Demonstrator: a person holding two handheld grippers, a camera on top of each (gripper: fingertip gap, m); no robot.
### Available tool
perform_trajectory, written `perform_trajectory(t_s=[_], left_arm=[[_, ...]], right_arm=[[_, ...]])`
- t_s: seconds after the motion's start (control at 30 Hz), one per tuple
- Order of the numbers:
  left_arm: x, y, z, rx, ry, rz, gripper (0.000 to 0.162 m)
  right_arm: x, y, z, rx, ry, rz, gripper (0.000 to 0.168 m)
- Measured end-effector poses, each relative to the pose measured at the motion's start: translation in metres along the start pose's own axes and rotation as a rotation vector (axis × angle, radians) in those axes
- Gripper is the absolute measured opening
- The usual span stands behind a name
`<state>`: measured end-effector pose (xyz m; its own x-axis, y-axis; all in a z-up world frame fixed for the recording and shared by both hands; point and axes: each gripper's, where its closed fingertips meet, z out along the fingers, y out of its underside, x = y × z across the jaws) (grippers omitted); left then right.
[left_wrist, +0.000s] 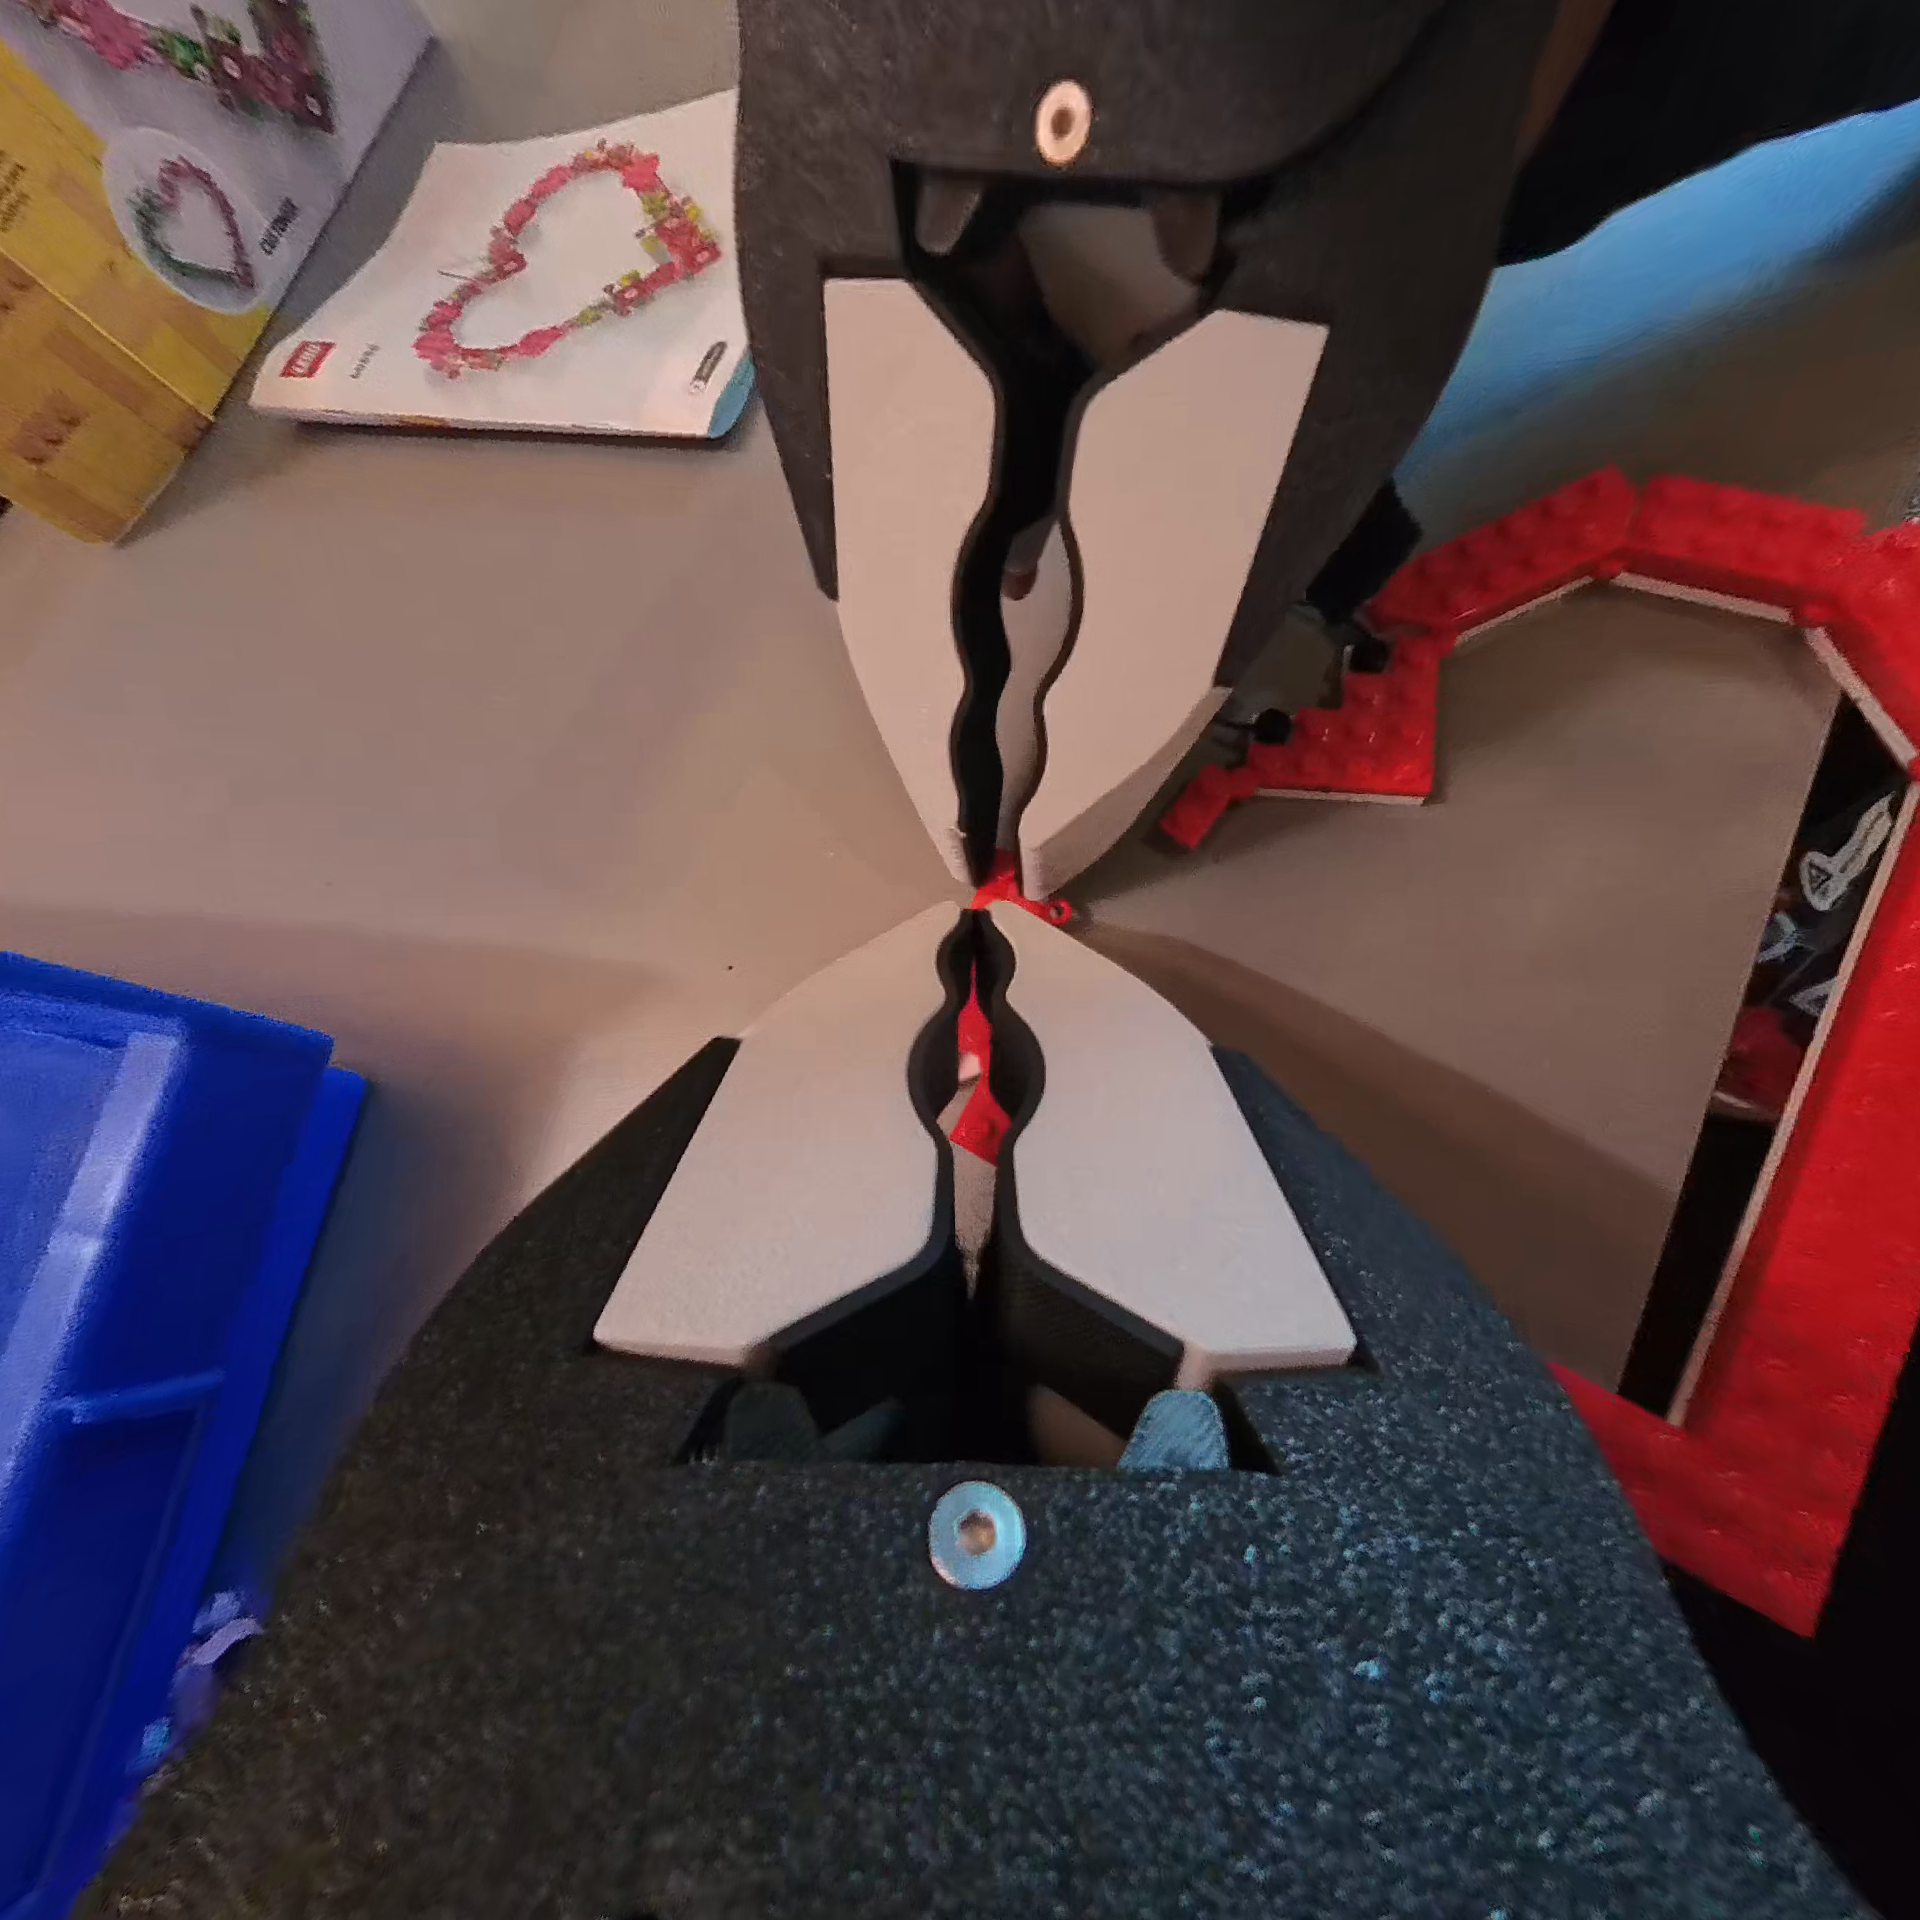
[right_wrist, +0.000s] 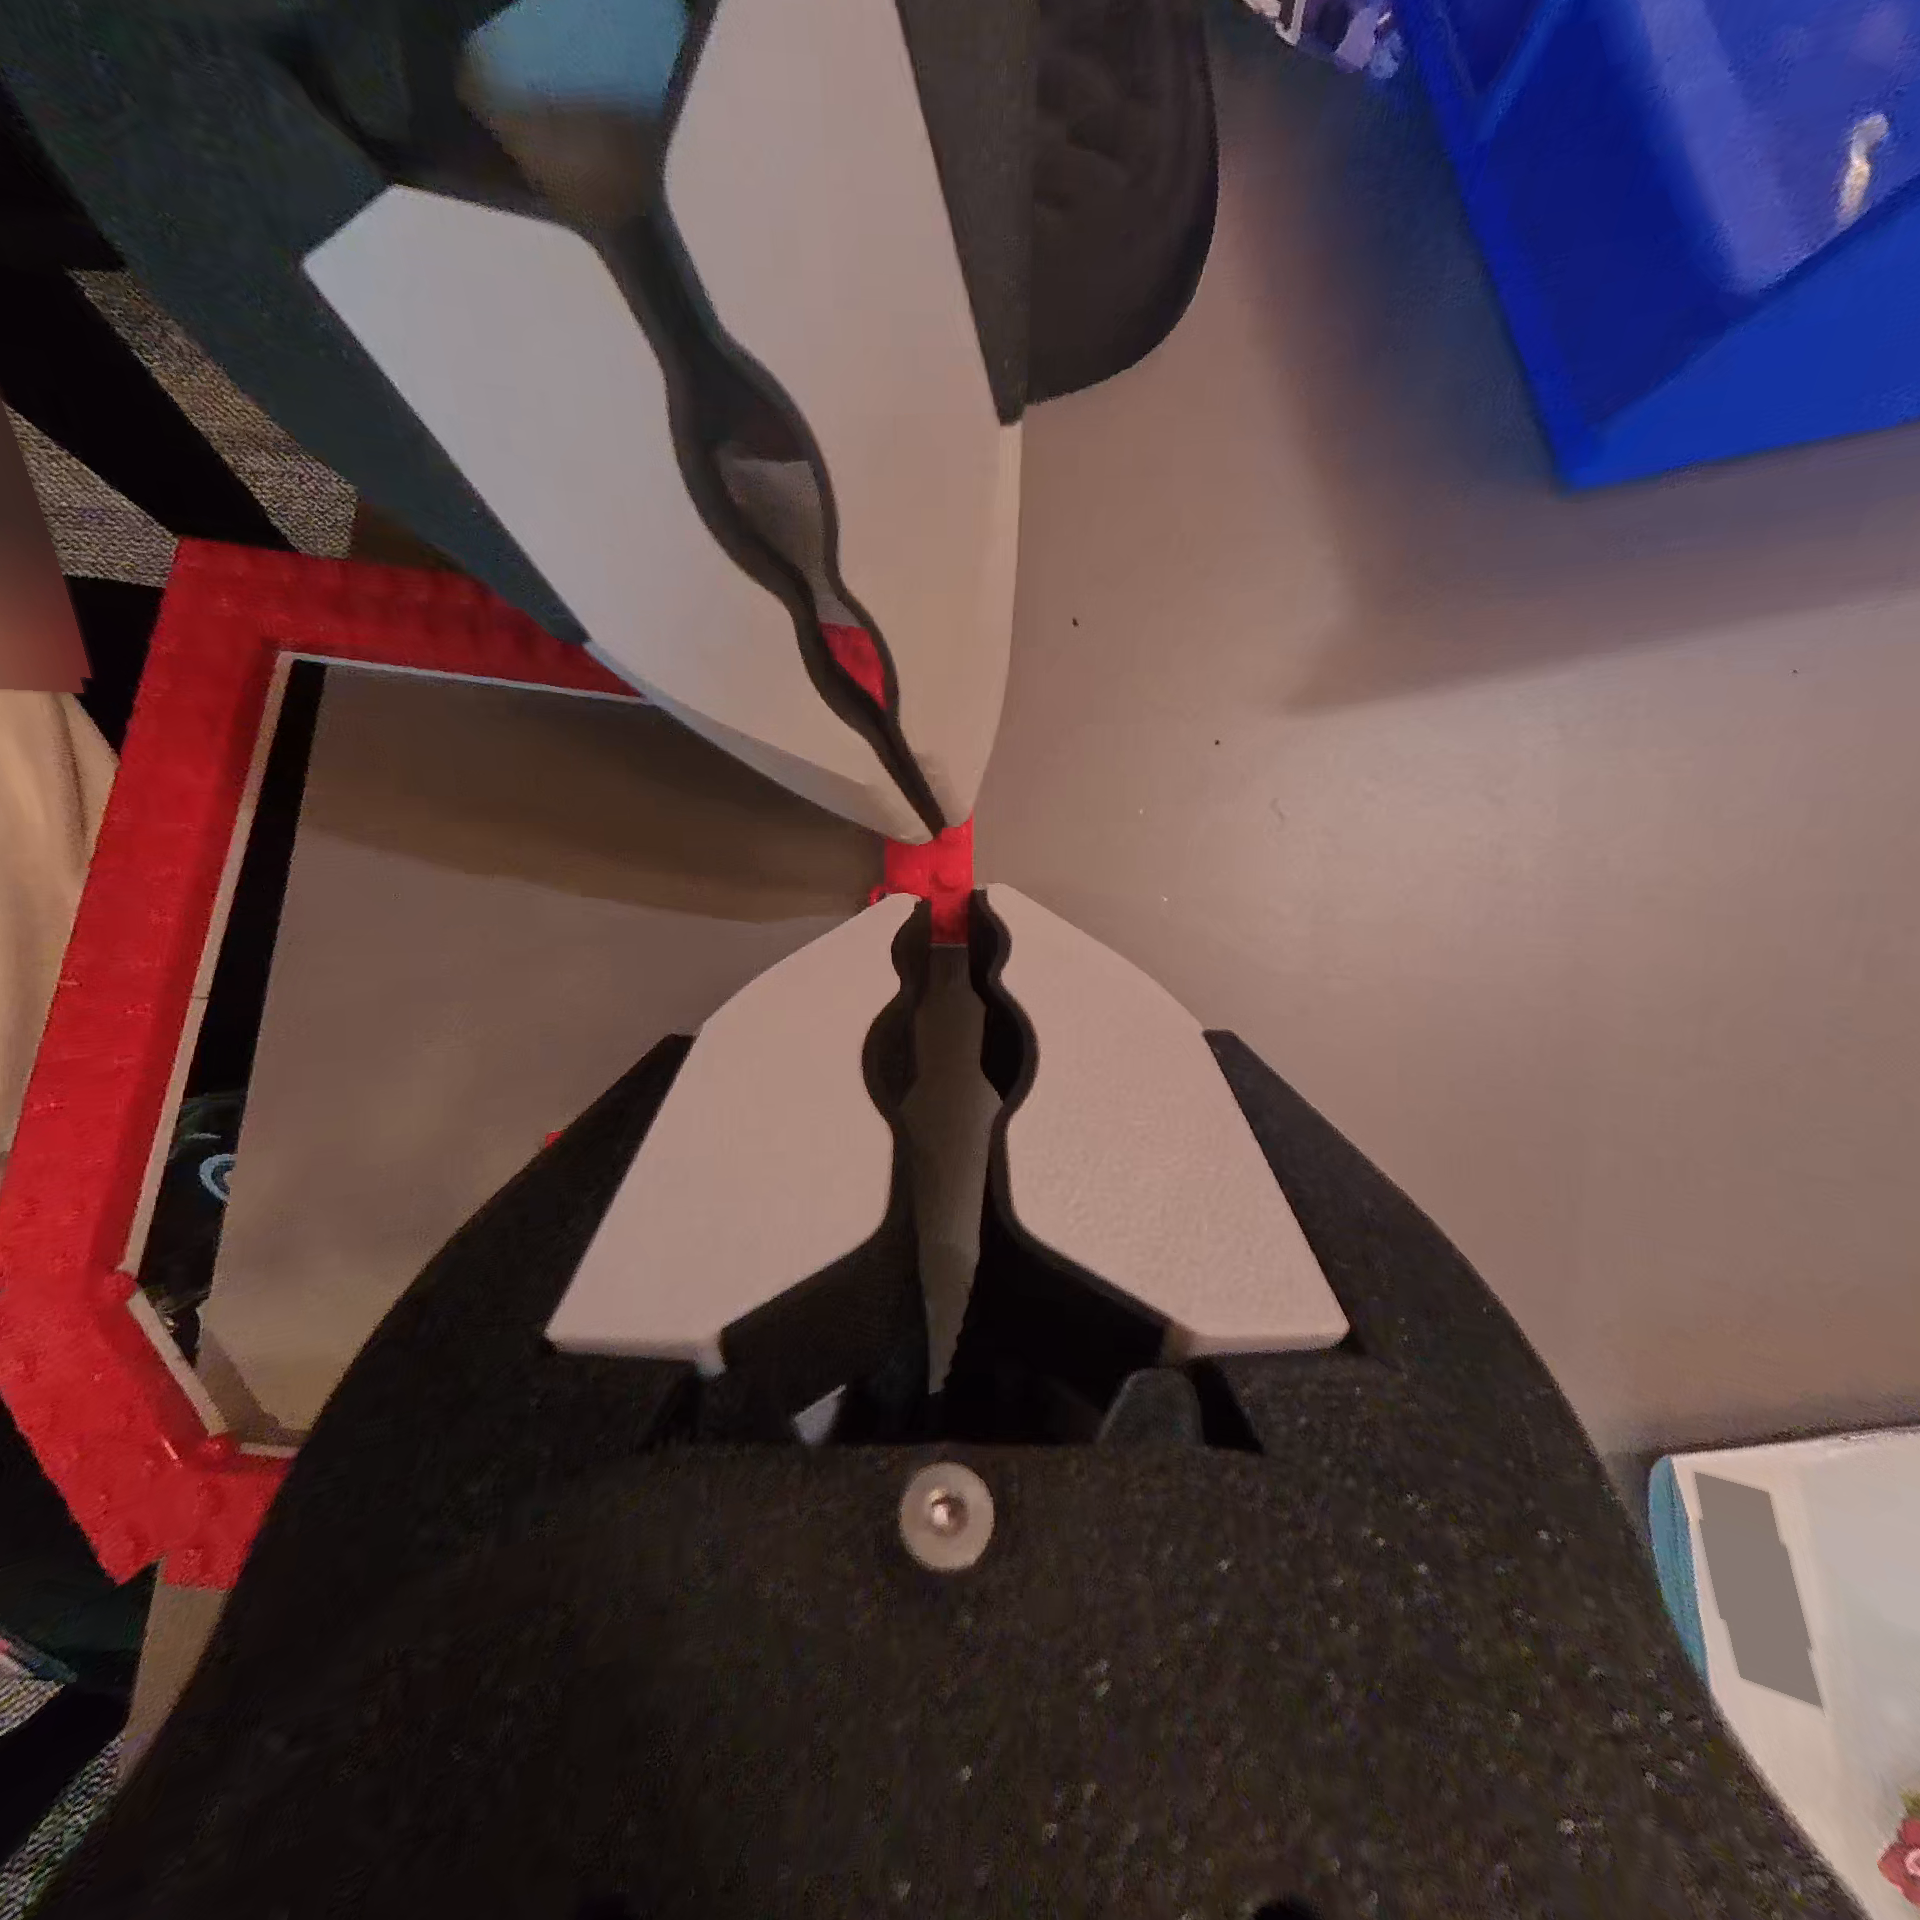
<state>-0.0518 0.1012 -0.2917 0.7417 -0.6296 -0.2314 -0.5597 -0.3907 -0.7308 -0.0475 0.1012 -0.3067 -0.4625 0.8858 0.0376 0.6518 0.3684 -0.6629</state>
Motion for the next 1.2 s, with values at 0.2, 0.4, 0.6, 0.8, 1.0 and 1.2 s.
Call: perform_trajectory(t_s=[0.2,0.4,0.6,0.8,1.0,1.2], left_arm=[[0.001,0.007,0.006,-0.067,0.017,-0.009,0.000],[0.002,0.007,0.006,-0.071,0.021,-0.010,0.000],[0.002,0.007,0.007,-0.064,0.019,0.001,0.000],[0.003,0.007,0.006,-0.057,0.005,0.019,0.000],[0.003,0.007,0.006,-0.057,0.009,0.018,0.000],[0.004,0.008,0.006,-0.055,0.017,0.017,0.000]], right_arm=[[0.001,0.000,0.001,-0.004,0.003,-0.006,0.007],[0.000,-0.001,0.001,-0.029,0.036,-0.106,0.007],[0.002,-0.033,-0.019,0.106,0.118,-0.235,0.000],[-0.007,-0.010,-0.013,0.054,-0.164,0.081,0.007],[0.002,0.000,-0.002,0.016,-0.142,0.118,0.014],[0.000,0.002,0.002,0.022,-0.186,0.134,0.009]])
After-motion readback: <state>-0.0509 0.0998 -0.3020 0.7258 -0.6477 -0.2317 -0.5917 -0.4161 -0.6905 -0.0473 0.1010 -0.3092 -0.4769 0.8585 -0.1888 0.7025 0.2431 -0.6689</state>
